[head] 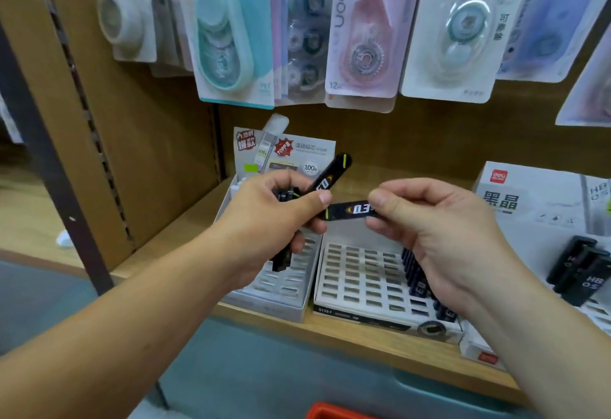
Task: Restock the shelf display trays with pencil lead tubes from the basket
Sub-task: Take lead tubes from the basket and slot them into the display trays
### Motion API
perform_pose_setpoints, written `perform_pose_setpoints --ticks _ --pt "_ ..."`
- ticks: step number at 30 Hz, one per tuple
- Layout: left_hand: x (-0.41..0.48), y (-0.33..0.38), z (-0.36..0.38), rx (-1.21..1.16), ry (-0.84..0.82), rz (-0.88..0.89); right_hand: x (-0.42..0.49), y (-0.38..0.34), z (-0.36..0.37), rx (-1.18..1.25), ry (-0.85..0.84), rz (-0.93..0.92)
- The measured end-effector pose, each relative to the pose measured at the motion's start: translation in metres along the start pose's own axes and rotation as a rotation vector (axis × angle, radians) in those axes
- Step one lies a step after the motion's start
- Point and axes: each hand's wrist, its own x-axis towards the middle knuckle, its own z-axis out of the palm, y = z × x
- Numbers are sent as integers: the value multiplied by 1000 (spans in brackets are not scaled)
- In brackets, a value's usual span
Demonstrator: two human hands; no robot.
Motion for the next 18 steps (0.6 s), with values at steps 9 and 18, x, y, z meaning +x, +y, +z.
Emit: perform_pose_setpoints --ticks 9,18 --pt "5 5 2 11 -7 101 2 2 9 -713 -250 -107" --pt "2 -15 -20 81 4 -152 39 15 20 -782 -123 -60"
